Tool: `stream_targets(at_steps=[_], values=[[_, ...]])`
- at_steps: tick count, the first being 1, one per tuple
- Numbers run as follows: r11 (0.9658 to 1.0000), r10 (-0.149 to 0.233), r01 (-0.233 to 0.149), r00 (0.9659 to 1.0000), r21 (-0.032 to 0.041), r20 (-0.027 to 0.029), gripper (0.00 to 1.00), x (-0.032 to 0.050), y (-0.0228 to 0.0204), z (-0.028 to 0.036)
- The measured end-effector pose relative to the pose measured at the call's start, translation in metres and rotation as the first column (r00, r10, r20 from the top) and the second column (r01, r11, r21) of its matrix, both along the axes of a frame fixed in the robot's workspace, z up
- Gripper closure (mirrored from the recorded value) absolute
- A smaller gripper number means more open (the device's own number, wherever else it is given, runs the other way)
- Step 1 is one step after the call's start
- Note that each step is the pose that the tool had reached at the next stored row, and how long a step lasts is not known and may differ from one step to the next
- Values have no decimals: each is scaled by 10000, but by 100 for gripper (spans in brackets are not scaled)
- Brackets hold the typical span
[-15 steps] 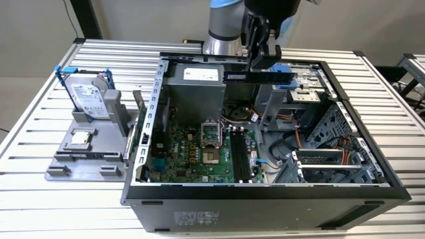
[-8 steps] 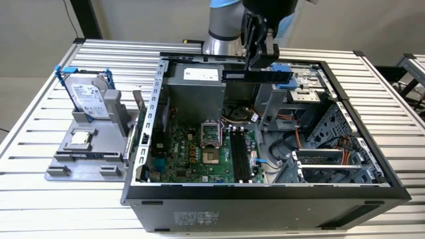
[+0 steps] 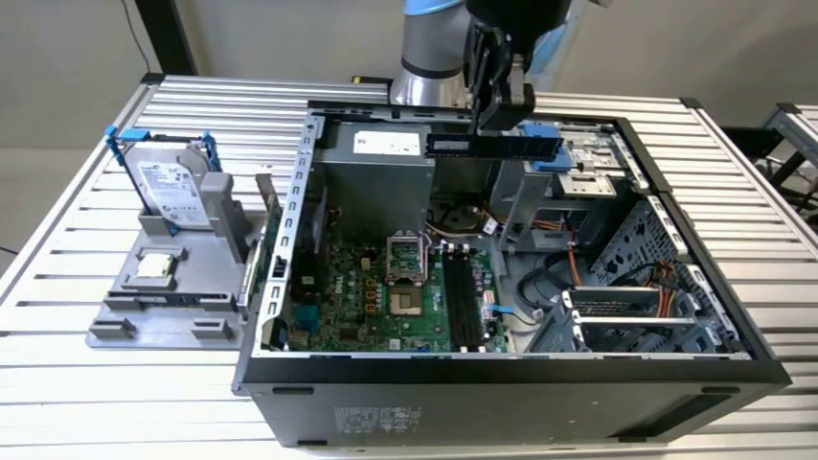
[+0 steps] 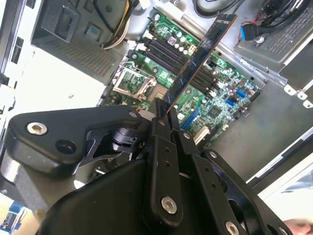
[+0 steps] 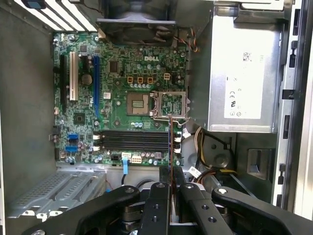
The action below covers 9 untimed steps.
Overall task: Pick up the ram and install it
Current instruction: 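Pick up the ram and move it above insertion slot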
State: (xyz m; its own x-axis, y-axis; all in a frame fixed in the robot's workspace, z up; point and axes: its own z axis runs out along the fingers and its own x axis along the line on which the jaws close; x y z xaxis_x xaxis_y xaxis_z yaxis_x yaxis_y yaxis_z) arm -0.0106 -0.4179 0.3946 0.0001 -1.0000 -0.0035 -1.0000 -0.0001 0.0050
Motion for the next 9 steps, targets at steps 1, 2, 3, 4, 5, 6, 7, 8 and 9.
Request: stream_targets(at_steps=[1, 2, 3, 4, 5, 6, 7, 8, 9], values=[[10000, -17, 17, 10000, 0, 0, 100, -4, 0, 0], [10000, -38, 38, 10000, 0, 0, 100, -10, 0, 0], [10000, -62, 62, 10000, 0, 0, 100, -19, 0, 0], [10000, -83, 83, 10000, 0, 0, 100, -29, 0, 0], [10000, -99, 99, 10000, 0, 0, 100, -38, 0, 0], [9999, -115, 115, 9999, 1, 0, 100, -46, 0, -1], [9999, -123, 123, 9999, 0, 0, 100, -51, 0, 0], [9999, -121, 121, 9999, 0, 0, 100, -51, 0, 0], [9999, -121, 121, 9999, 0, 0, 100, -51, 0, 0]])
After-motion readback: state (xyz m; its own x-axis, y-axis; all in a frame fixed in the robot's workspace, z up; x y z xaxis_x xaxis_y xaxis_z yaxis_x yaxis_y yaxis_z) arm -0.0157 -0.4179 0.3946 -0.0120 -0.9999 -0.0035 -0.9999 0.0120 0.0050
